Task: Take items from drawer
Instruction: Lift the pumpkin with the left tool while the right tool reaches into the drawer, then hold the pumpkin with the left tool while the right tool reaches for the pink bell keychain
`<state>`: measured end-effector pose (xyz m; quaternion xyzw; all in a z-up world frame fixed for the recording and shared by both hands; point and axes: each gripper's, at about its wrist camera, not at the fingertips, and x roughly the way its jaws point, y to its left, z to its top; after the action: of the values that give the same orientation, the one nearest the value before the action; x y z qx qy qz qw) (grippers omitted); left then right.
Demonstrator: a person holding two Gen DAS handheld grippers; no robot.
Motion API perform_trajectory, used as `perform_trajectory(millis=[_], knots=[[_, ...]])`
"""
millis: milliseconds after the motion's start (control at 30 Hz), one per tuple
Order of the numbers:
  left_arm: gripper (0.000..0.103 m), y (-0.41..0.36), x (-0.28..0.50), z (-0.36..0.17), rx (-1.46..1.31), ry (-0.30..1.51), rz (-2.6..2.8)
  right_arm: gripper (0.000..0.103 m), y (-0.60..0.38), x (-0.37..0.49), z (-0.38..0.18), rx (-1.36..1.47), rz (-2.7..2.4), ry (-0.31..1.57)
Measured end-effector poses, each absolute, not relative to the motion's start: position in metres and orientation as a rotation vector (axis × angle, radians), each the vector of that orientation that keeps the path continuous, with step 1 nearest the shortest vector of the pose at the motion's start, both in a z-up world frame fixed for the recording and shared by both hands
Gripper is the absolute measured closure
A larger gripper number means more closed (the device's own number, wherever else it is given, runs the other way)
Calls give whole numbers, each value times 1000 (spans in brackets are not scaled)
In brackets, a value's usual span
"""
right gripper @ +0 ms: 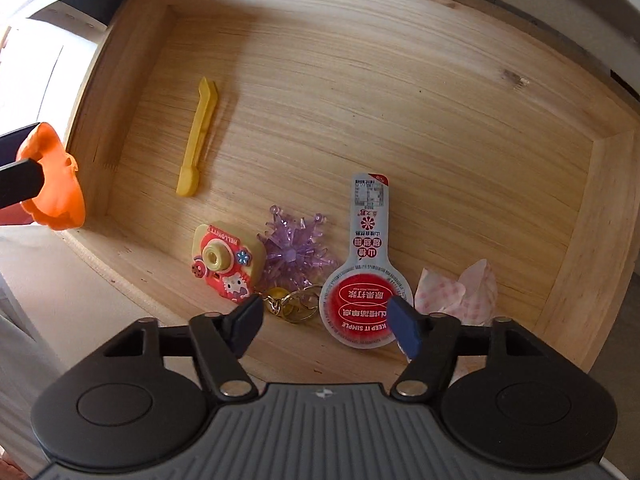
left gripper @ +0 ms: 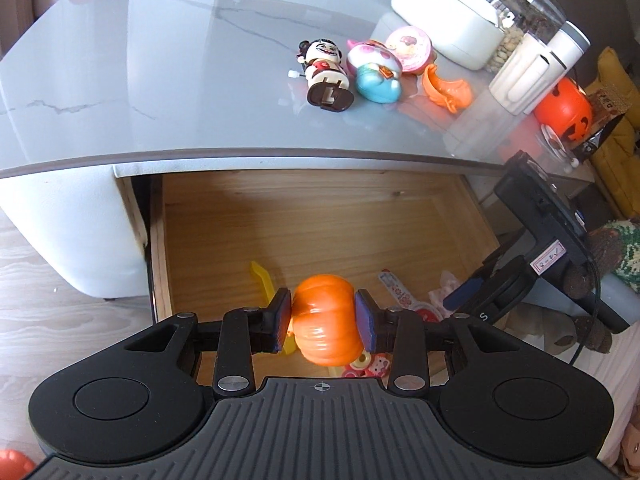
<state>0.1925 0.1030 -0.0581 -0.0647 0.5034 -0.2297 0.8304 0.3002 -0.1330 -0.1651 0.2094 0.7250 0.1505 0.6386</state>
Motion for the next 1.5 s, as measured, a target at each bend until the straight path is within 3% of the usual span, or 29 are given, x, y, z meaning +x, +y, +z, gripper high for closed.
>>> perform_trajectory(millis=[300,533,600,667,767,933,1167,1300,1433,1500], knots=[[64,102,184,-57,-46,1040,-456,23,-128,307,-195,418,337,1828],[64,97,182,-55,-10,1020,-467,19,-117,309,-194,324,399,1828],[64,97,182,-54,-11,1021,-471,27,-117,307,-194,325,397,1826],[64,97,182,-54,-14,1023,-473,47,-117,303,-193,319,394,1820],[64,97,183,-55,-20,1029,-476,62,-120,298,-189,328,392,1791],[64,95,183,-57,-16,1038,-474,65,-118,297,-182,263,364,1750],[64,96,183,-58,-16,1045,-475,65,-104,294,-157,32,375,1575],[64,96,183,-58,-14,1046,-477,61,-115,301,-156,45,334,1573],[64,95,184,-59,-11,1048,-476,42,-135,308,-152,238,320,1608],[64,94,184,-59,-6,1049,-475,24,-135,307,-147,347,358,1623]])
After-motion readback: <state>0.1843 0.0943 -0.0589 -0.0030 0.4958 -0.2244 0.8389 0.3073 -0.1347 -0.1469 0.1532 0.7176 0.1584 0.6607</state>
